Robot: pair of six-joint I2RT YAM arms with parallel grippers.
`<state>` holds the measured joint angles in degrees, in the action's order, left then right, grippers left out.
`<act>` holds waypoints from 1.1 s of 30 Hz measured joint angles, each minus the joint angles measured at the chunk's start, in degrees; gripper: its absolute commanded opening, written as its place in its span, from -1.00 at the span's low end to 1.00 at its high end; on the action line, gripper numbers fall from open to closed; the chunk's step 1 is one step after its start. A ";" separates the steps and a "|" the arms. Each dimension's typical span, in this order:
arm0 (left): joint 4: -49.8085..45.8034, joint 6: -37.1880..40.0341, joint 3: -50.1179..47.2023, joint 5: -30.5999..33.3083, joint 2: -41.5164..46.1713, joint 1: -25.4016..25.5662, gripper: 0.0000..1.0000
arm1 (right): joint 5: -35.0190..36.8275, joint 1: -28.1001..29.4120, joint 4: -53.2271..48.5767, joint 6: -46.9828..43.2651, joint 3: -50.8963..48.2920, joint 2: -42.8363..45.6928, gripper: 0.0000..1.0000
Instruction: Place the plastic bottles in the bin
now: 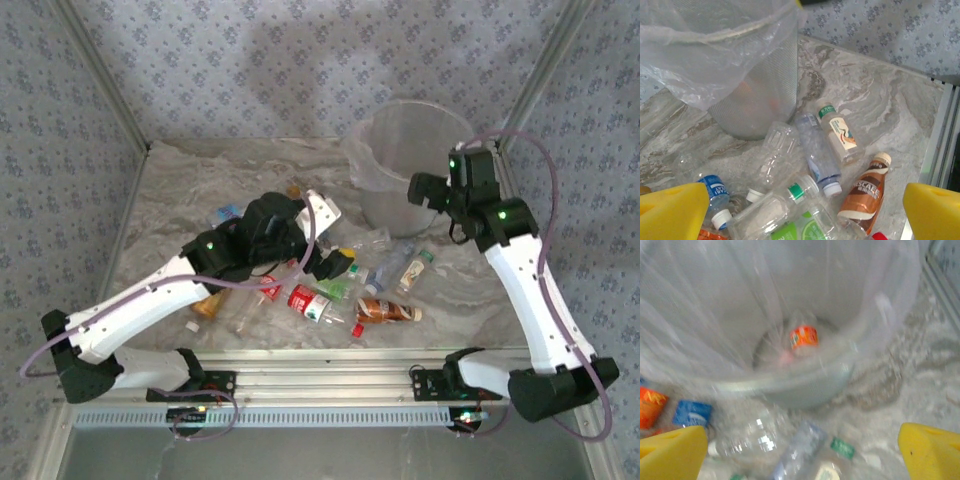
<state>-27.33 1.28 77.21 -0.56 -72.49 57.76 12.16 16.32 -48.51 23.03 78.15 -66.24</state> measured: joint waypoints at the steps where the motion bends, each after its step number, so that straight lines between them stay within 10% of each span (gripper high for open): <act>1: 0.00 -0.39 0.28 -0.04 -0.46 0.02 0.99 | 0.13 0.04 -0.48 1.18 -2.32 1.49 1.00; 14: -1.11 -5.29 -4.61 -3.23 0.52 0.44 0.99 | -4.28 0.09 -2.01 16.57 -27.78 11.45 0.68; 33: 0.50 -3.23 -6.78 -5.07 0.87 0.55 0.99 | -13.09 -3.98 17.35 22.64 -36.63 -0.94 0.53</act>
<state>-26.83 -1.96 70.43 -5.63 -71.61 58.30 -0.93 12.34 -31.16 45.67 41.52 -67.18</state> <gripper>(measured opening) 0.995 0.769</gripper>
